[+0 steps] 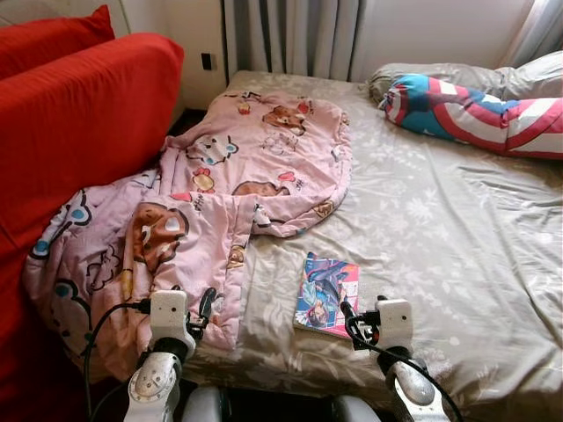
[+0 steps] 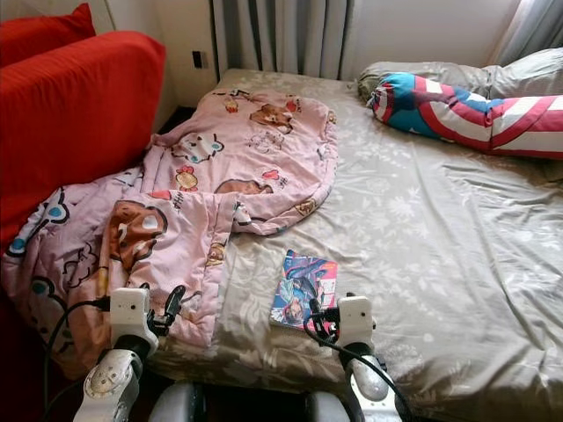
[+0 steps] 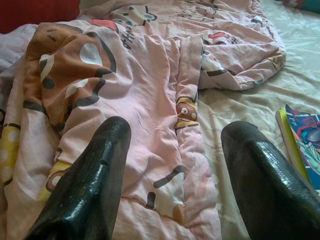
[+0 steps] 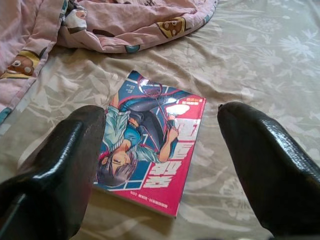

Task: Clean up the room

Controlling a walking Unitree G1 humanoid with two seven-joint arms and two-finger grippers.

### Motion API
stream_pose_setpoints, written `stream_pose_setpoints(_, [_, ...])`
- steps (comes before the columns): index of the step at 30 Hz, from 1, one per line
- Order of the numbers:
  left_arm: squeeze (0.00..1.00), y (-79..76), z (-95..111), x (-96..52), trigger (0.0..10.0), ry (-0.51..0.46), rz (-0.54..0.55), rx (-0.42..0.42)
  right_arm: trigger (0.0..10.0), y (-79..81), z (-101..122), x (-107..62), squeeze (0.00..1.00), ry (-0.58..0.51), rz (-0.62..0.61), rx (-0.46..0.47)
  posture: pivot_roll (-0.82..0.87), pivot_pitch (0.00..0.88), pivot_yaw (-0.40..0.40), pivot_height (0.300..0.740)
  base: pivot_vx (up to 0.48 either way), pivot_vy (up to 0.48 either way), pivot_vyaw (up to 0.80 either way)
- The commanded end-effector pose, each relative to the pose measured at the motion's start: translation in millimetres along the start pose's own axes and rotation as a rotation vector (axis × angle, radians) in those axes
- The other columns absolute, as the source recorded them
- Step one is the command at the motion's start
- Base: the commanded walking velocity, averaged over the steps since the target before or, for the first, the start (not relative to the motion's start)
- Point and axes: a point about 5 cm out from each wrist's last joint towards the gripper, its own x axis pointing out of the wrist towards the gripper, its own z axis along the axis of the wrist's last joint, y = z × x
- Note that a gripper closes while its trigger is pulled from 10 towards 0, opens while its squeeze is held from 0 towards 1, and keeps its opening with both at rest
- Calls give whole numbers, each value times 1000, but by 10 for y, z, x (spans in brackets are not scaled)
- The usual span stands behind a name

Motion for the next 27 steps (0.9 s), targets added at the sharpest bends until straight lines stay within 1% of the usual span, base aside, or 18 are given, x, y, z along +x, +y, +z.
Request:
stream_pose_setpoints(1, [0, -15, -20, -3, 10000, 14, -5, -3, 10000, -30, -57, -23, 0, 33, -6, -7, -135, 47, -51, 645, 0, 0, 0])
stream_pose_setpoints(26, [0, -16, -18, -1, 10000, 13, -6, -4, 10000, -29, -58, -20, 0, 35, -7, -7, -137, 44, -50, 645, 0, 0, 0])
stream_pose_setpoints(27, [0, -30, 15, 17, 10000, -2, -8, -9, 10000, -10, -55, -25, 0, 20, -8, 8, -133, 49, -51, 645, 0, 0, 0])
